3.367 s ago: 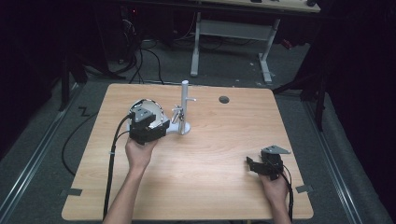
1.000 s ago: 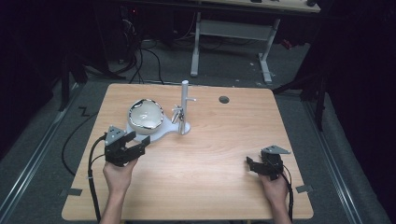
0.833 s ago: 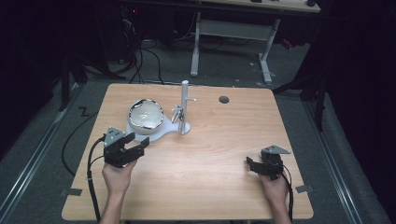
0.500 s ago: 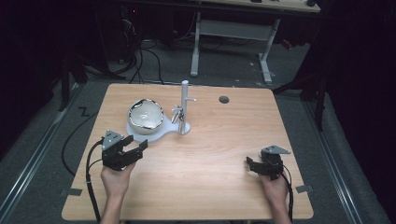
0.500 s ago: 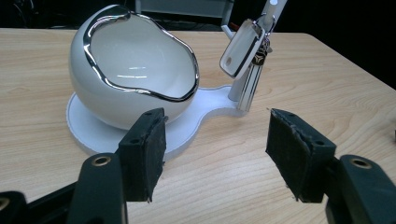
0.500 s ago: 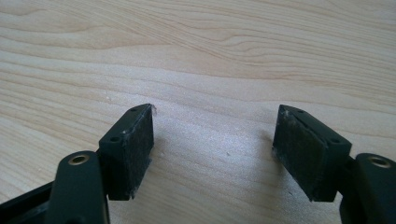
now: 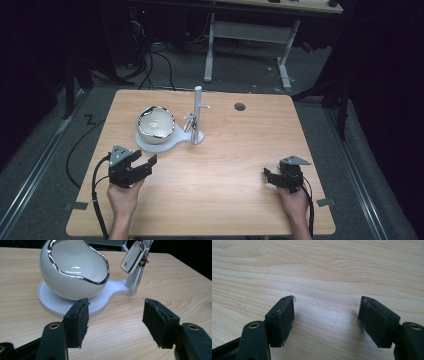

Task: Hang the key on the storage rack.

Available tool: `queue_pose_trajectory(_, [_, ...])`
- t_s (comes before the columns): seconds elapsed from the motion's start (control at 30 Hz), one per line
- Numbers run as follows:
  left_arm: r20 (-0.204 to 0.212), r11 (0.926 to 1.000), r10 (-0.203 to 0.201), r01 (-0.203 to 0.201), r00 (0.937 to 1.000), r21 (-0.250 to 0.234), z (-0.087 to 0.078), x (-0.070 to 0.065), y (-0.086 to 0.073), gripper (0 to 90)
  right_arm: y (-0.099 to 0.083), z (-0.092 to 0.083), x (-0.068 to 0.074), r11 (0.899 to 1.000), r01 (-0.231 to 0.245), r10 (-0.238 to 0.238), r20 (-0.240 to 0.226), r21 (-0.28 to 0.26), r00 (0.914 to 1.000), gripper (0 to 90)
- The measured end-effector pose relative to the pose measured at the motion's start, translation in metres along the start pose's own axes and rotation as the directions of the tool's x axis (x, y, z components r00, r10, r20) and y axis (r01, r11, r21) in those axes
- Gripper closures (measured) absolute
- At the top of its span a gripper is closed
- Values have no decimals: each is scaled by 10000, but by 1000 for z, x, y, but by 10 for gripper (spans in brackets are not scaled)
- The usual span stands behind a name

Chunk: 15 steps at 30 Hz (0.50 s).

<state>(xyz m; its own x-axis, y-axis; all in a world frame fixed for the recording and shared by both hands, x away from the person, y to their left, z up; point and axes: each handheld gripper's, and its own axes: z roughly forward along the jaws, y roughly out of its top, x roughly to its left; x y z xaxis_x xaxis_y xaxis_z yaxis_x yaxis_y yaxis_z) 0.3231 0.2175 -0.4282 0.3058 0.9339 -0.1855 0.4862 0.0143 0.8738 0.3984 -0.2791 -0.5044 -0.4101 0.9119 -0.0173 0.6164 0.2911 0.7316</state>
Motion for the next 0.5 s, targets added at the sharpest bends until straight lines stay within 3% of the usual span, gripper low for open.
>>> queue_pose_trajectory(0.5, [-153, 9996, -124, 128, 9998, 236, 4, 2, -16, 379, 0, 0, 0, 10000, 0, 0, 2, 0, 10000, 291])
